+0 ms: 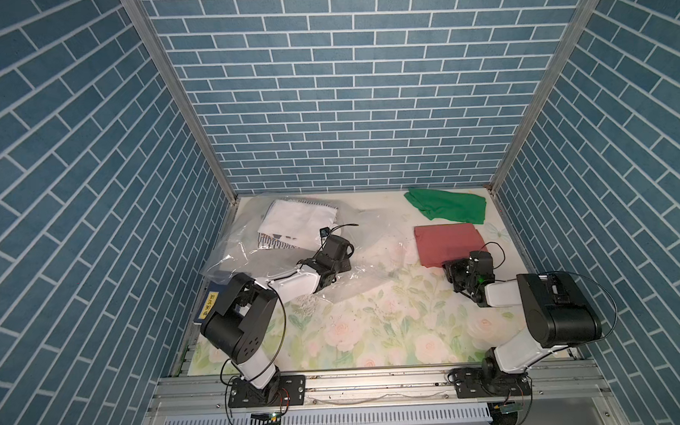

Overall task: Take the tank top out of the vacuum bag
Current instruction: Move the tank top to the center of the board.

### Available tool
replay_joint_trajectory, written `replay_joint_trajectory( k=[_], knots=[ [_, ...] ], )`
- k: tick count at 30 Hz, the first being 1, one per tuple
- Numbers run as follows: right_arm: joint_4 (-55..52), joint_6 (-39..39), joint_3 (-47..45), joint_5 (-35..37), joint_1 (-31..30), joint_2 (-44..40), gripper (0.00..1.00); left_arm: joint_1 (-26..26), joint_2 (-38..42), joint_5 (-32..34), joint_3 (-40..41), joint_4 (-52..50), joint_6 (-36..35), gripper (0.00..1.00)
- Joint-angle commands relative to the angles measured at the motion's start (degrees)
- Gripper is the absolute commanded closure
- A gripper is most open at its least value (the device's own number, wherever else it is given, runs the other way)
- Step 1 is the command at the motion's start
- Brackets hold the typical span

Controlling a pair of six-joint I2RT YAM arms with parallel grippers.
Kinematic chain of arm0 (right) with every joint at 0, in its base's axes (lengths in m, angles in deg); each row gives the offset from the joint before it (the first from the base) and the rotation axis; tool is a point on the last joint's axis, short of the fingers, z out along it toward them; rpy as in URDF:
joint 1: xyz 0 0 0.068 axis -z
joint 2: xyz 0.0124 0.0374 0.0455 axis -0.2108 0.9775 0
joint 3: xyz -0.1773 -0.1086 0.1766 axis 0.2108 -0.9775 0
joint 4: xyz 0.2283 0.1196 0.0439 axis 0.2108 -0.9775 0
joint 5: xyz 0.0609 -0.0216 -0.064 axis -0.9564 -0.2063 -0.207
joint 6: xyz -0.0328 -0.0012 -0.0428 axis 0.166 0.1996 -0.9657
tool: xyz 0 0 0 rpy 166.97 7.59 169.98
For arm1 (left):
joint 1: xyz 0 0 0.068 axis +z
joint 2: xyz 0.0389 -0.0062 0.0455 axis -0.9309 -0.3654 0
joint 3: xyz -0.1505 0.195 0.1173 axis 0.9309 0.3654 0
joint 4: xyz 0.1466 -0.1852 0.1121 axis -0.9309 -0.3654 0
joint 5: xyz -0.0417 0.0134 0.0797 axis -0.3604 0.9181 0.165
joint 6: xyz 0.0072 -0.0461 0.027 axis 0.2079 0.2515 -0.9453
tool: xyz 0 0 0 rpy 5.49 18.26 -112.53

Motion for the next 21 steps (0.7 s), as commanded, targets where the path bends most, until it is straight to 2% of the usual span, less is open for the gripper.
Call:
replay_joint_trajectory(
  k=[1, 5, 7, 11, 16, 19, 21],
  knots=[
    [-8.25, -8.86, 3.41, 0.63, 1.57, 2.42, 1.00, -1.16, 1.38, 2.46, -0.46, -3.18, 1.63, 0.97],
    [-8.70, -12.93, 6.30, -1.07, 2.87, 4.09, 1.00, -3.34, 1.76, 3.83, -0.56, -3.82, 3.26, 0.97],
    [-10.95, -17.48, 9.26, -0.70, 2.81, 4.29, 0.99, -4.91, 1.80, 5.19, -0.94, -4.32, 3.90, 0.96],
    [-17.28, -26.89, 14.55, 0.45, 2.85, 1.71, 0.83, -6.98, 2.21, 6.96, -0.72, -3.83, 5.96, 0.96],
    [-18.87, -33.23, 14.12, -1.47, 2.13, -6.18, 0.52, -7.94, 4.46, 7.01, -0.48, -4.46, 11.00, 0.95],
    [-19.21, -34.37, 13.27, -2.18, 0.11, -9.50, 0.50, -8.29, 5.87, 5.61, -0.59, -4.32, 12.43, 0.94],
    [-17.53, -35.34, 13.00, -3.45, -2.00, -10.21, 0.43, -8.80, 6.02, 5.62, -1.30, -4.56, 12.56, 0.94]
  ],
)
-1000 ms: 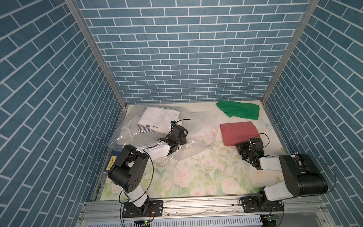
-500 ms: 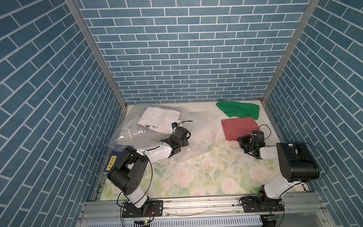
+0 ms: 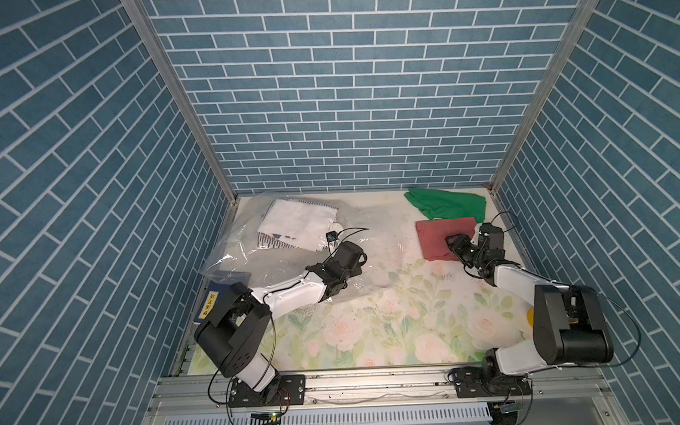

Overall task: Take the tank top out of the vacuum bag
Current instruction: Move the tank top to the center of the board, then take out the tank top from the vacuum bag.

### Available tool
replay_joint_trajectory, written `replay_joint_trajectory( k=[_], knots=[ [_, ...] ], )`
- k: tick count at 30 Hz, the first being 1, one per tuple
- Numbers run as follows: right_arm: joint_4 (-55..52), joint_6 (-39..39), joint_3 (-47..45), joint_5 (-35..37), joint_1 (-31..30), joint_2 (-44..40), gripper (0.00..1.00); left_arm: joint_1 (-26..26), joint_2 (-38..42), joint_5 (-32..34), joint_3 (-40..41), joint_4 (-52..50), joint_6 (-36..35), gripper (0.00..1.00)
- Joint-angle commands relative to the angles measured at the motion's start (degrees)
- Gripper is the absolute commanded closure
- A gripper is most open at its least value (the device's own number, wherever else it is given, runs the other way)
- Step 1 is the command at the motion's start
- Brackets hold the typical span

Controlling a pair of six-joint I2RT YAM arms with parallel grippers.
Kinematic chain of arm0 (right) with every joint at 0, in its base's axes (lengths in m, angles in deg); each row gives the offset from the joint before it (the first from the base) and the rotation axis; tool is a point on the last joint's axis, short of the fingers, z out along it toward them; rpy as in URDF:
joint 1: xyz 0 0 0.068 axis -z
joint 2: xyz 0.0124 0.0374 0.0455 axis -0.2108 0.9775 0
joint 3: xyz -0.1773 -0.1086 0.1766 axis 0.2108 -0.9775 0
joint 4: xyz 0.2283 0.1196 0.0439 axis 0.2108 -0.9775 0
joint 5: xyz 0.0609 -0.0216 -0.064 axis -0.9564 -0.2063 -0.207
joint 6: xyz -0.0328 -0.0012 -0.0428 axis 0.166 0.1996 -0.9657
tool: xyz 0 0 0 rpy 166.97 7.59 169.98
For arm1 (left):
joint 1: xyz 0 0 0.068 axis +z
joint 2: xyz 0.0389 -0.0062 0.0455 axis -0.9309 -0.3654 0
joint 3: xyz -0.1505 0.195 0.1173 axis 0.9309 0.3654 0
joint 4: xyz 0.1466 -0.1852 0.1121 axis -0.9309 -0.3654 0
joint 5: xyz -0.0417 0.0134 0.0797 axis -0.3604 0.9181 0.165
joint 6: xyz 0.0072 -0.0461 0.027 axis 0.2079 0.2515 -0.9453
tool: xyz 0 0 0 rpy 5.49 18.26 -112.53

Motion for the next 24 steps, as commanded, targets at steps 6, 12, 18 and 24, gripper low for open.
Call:
replay_joint_trajectory(
  k=[6, 12, 18, 24],
  knots=[
    [8.19, -5.65, 0.70, -9.51, -9.98, 0.34, 0.33, -2.43, 0.15, -0.09, -4.70, -3.99, 1.41, 0.95],
    [17.62, -1.27, 5.83, -10.07, -19.81, 8.42, 0.37, -2.72, 1.08, -2.39, -5.34, -2.54, -0.07, 1.00],
    [18.55, 0.11, 14.11, -13.25, -26.47, 18.05, 0.38, -3.22, 2.36, -4.17, -6.73, 0.49, -0.62, 1.00],
    [28.05, 7.67, 19.13, -16.77, -29.55, 29.09, 0.39, -5.15, 1.20, -3.37, -9.64, 2.90, 1.10, 1.00]
  ],
)
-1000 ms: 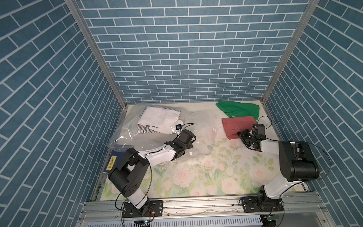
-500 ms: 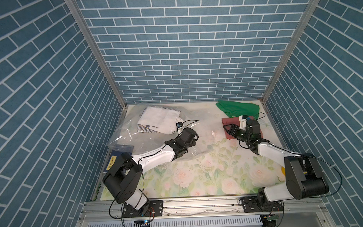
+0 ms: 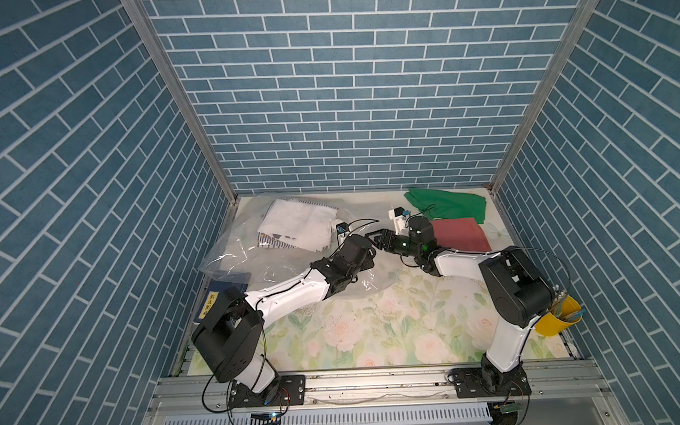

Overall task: Take the tank top out of the vacuum bag
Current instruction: Take out the tank top from the vacuum bag.

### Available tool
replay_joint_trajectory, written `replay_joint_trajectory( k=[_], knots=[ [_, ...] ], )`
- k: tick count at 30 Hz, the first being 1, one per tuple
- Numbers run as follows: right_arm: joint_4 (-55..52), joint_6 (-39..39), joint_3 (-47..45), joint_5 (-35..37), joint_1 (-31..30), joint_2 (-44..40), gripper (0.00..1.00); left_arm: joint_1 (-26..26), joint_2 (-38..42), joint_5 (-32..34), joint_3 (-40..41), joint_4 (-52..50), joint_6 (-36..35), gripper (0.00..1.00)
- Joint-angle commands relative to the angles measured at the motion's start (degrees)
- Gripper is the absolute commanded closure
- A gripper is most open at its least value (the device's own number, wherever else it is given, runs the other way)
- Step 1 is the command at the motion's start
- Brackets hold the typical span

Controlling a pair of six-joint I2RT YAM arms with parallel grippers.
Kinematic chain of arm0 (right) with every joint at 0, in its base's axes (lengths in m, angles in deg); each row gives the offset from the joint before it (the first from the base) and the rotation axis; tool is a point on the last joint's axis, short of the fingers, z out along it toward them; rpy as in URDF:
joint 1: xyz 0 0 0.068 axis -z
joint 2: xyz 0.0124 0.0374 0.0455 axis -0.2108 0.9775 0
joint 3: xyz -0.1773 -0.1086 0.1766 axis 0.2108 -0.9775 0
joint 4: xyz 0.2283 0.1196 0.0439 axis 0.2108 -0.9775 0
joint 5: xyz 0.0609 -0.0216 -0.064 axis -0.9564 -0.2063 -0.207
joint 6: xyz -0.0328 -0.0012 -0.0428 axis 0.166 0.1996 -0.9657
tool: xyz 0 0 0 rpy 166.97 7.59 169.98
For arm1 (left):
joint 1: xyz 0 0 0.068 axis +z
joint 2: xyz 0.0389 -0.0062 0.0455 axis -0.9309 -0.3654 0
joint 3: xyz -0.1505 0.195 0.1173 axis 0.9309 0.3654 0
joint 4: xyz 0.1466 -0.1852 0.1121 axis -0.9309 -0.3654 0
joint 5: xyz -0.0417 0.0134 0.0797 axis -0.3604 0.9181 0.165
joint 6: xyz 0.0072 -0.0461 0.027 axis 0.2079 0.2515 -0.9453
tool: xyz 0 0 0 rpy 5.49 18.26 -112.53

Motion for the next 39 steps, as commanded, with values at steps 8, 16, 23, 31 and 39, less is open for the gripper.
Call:
replay_joint_trajectory(
  k=[8, 16, 23, 31, 39],
  knots=[
    [15.48, 13.33, 3.84, -2.62, -1.58, 10.70, 0.40, -4.58, -4.14, -0.10, -9.05, 0.96, 0.45, 1.00],
    [10.61, 13.06, 2.72, -4.10, -2.58, 10.42, 0.40, -8.79, -7.39, 6.45, -10.04, 4.48, 3.48, 1.00],
    [7.16, 10.54, 4.96, -3.59, -3.96, 12.29, 0.39, -10.00, -7.48, 3.17, -10.73, 5.26, 1.99, 1.00],
    [4.63, 8.05, 7.93, 0.67, -4.82, 12.84, 0.39, -10.83, -6.14, 0.36, -10.74, 5.20, 0.22, 1.00],
    [3.10, 5.29, 5.98, 4.25, -4.49, 9.88, 0.32, -11.80, -1.27, 0.77, -6.13, 8.15, 1.41, 1.00]
  ],
)
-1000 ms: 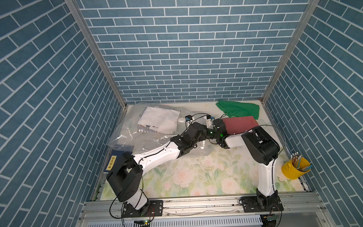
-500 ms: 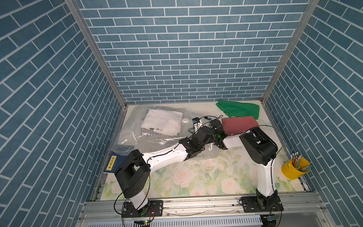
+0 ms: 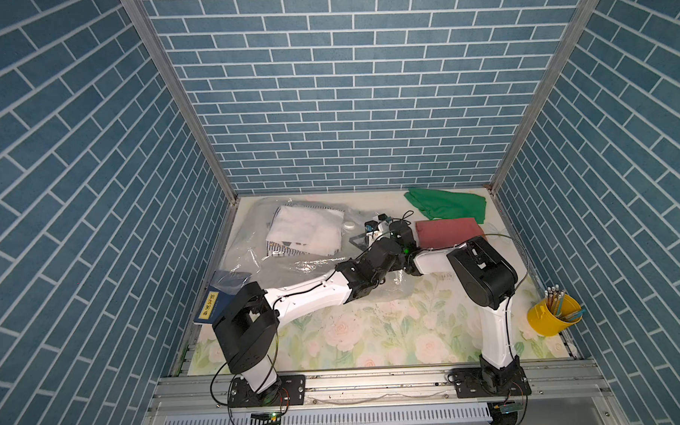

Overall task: Take the tank top out of the vacuum bag
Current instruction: Take out the tank top from the vacuum bag.

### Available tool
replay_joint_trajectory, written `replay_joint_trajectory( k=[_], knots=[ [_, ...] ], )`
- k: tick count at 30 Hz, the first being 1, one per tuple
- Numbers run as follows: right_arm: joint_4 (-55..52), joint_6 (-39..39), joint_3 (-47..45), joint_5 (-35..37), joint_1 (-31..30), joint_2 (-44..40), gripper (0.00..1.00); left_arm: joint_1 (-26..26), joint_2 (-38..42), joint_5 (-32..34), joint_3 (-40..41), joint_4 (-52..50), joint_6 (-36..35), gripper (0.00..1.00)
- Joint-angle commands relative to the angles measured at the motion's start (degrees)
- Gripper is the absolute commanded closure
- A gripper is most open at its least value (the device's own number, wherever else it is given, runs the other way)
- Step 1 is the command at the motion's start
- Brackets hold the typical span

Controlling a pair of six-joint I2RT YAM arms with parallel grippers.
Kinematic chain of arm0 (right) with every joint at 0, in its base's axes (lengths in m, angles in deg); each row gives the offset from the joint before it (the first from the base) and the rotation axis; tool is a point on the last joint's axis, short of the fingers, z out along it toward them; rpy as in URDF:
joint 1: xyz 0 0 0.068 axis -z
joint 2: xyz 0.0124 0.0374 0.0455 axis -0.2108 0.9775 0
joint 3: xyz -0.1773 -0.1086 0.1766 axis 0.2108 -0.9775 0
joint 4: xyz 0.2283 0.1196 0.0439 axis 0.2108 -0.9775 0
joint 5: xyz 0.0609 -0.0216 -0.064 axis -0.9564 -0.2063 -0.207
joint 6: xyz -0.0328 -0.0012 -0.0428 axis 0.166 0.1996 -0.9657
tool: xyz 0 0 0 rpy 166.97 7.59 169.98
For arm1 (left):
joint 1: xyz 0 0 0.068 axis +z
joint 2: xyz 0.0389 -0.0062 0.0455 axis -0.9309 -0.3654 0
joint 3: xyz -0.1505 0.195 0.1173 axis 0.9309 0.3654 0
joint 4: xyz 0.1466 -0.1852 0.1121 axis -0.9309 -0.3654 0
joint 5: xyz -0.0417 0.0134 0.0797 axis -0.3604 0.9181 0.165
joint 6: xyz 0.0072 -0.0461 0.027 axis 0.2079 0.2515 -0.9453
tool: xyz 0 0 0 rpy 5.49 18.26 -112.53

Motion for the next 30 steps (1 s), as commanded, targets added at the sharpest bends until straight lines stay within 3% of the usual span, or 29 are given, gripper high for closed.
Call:
replay_joint_trajectory(
  k=[1, 6, 17, 30],
  knots=[
    [-1.31, -2.80, -1.14, 2.57, -0.20, -1.86, 0.31, -1.77, 4.36, -2.44, 2.19, 4.14, 0.34, 1.00],
    [0.28, -1.52, -0.54, 2.17, -0.33, -0.72, 0.29, -1.78, 6.53, -3.14, 3.36, 4.69, 0.43, 1.00],
    [4.01, 0.94, 10.92, -5.83, -1.73, 11.98, 0.31, -3.01, 10.29, -3.21, 4.14, 3.19, 0.51, 1.00],
    [-0.73, 0.73, 25.44, -8.28, -3.53, 24.45, 0.17, -3.10, 9.37, -6.14, 2.28, 2.49, 0.52, 1.00]
  ],
)
